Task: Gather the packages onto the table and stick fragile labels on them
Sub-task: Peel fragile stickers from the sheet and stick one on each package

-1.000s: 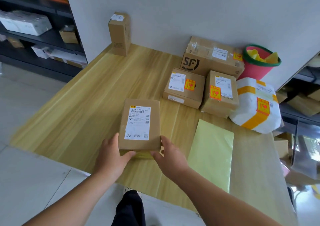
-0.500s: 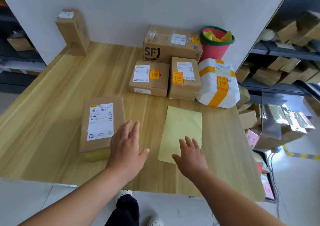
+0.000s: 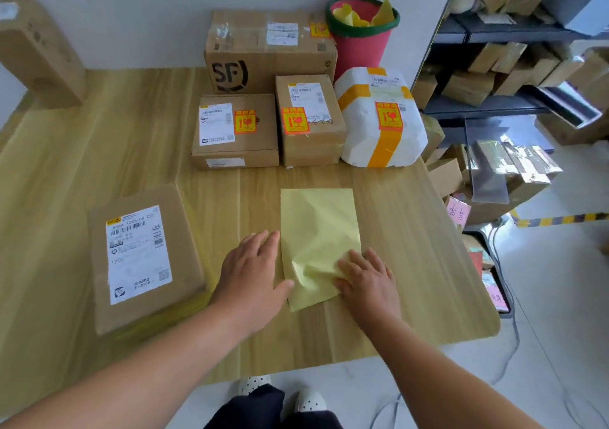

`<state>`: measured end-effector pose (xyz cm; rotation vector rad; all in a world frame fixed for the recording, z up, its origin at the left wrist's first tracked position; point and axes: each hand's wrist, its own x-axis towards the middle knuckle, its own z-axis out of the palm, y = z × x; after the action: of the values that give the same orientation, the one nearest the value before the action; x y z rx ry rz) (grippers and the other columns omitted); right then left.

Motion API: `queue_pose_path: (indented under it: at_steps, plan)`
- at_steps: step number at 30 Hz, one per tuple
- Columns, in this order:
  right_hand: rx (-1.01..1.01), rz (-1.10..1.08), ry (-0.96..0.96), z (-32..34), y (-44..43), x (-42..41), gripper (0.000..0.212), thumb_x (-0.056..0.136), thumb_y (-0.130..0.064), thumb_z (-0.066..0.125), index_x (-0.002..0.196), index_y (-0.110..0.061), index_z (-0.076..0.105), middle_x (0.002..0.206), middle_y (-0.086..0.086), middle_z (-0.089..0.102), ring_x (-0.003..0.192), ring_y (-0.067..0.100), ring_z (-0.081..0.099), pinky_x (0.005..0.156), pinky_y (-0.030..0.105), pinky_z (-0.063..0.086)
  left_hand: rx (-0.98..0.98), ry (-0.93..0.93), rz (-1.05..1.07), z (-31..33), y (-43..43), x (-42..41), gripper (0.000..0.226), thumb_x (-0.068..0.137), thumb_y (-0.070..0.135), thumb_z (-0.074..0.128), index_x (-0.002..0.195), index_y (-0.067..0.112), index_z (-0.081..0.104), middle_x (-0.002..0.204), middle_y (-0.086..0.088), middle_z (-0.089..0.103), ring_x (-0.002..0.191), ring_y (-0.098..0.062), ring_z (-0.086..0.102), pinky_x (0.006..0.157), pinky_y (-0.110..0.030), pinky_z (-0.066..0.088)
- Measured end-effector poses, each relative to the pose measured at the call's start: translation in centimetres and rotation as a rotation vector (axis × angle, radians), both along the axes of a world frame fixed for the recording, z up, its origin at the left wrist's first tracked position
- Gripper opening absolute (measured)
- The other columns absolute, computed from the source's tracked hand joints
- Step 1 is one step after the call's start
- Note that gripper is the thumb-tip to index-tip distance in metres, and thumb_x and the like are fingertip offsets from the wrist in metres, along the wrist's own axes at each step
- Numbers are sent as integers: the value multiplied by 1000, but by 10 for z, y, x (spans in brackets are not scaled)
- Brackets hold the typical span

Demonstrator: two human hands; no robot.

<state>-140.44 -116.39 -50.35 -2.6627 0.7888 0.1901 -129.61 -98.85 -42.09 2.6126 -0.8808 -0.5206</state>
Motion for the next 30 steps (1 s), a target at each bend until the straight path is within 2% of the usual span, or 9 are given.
queue_pose_path:
  at_steps: [6, 10, 14, 17, 19, 20, 22, 25, 30]
  plan:
    - [-24, -53, -363, 17, 5, 5, 13, 83, -16, 72, 96, -19, 76, 113, 0, 71, 111, 29, 63, 88, 40, 53, -15, 35, -74, 22, -10, 24, 79, 89, 51, 53, 151, 28, 10, 159, 6, 6, 146, -15, -2, 119, -35, 5]
    - [36, -35, -482, 67, 9, 19, 13, 85, -20, 66, 94, -19, 74, 98, -6, 72, 86, 18, 66, 72, 26, 51, 63, -1, -299, 49, -22, 44, 101, 69, 69, 62, 149, 38, 9, 159, 11, -6, 144, -16, -20, 116, -41, -5]
    - [358, -205, -429, 124, 4, 35, 10, 87, -19, 64, 85, -26, 71, 80, -10, 69, 75, 10, 63, 71, 30, 48, 119, -5, -443, 79, -24, 64, 116, 60, 64, 74, 149, 39, 3, 158, 13, 3, 145, -14, -11, 116, -40, -4]
    - [502, -267, -470, 161, -8, 45, 13, 82, -12, 67, 74, -22, 68, 69, -7, 63, 65, 11, 55, 65, 30, 45, -50, 97, -351, 94, -24, 81, 77, 71, 44, 78, 136, 43, 37, 135, 14, 47, 133, -16, 37, 106, -33, 29]
    - [587, -290, -526, 180, -15, 48, 6, 85, -9, 65, 84, -13, 70, 74, 0, 63, 68, 12, 53, 62, 25, 43, -282, 176, -240, 98, -27, 92, 17, 84, 27, 67, 95, 38, 63, 92, 11, 67, 92, -21, 63, 75, -30, 45]
    - [651, -309, -570, 189, -18, 50, 7, 88, -12, 63, 92, -10, 69, 79, 2, 64, 71, 11, 55, 63, 20, 44, -371, 219, -176, 103, -31, 94, 10, 86, 22, 60, 86, 31, 65, 78, 4, 68, 79, -23, 64, 67, -31, 46]
    - [833, -396, -666, 199, -28, 54, 21, 96, -27, 54, 106, -13, 65, 93, 2, 69, 83, 13, 61, 75, 21, 48, -531, 383, -27, 117, -44, 96, 17, 84, 14, 53, 85, 18, 69, 77, -9, 71, 68, -21, 65, 63, -35, 51]
    - [1016, -536, -717, 199, -51, 62, 46, 98, -53, 34, 117, -22, 62, 106, 1, 68, 94, 17, 63, 90, 35, 47, -599, 527, 161, 133, -63, 101, 22, 86, 0, 52, 83, 10, 72, 71, -2, 72, 60, -11, 67, 56, -24, 53]
    - [1226, -532, -635, 183, -99, 77, 60, 93, -63, 27, 113, -21, 65, 96, 2, 73, 87, 16, 65, 83, 33, 46, -558, 618, 267, 136, -101, 121, 13, 90, 9, 60, 99, 14, 68, 92, -3, 72, 84, -21, 69, 75, -29, 53]
